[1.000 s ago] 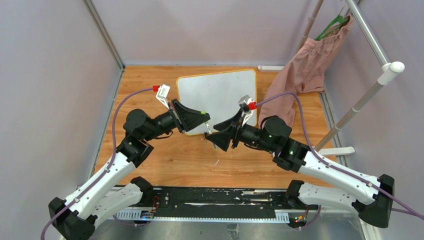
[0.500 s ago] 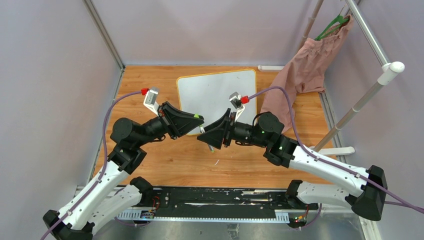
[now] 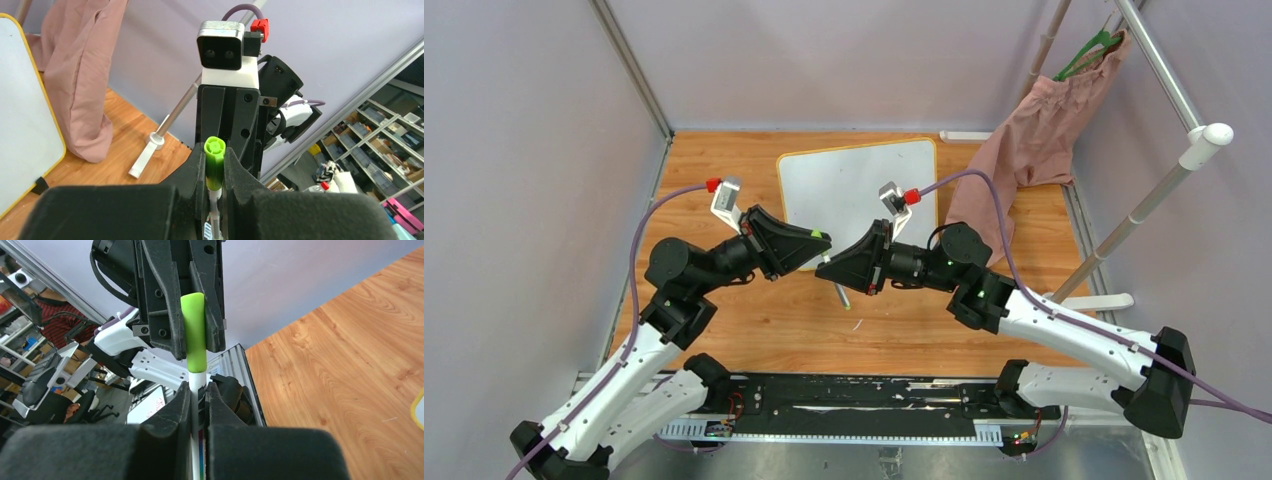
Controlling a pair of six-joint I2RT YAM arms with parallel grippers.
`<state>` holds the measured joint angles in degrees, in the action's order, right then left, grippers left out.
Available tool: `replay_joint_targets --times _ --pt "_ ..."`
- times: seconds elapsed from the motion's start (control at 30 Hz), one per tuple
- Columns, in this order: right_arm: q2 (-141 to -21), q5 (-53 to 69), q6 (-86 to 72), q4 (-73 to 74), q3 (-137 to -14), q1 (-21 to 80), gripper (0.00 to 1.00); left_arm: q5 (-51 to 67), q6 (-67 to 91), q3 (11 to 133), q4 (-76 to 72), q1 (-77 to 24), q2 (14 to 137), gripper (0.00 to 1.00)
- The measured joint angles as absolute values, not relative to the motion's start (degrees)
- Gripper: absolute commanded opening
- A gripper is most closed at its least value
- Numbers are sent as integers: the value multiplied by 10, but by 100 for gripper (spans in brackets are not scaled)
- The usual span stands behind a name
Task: Write a sentence on the whiteboard
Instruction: Open the whiteboard marker at the center of the board.
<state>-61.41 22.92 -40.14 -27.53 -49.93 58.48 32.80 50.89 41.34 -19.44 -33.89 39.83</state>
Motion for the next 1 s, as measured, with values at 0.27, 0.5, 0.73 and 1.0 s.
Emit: replay_joint_targets --times 0.27,0.5,0.73,1.0 --pt "-601 234 -389 -279 -487 585 0 297 508 413 -174 -348 381 0" --pt "-568 220 -388 -263 -440 585 0 248 489 420 -157 -351 378 0" --pt "-534 199 -390 -239 -423 585 0 192 477 447 -190 -343 364 0" --pt "-435 69 -295 -14 -461 585 0 138 402 448 -48 -343 359 0"
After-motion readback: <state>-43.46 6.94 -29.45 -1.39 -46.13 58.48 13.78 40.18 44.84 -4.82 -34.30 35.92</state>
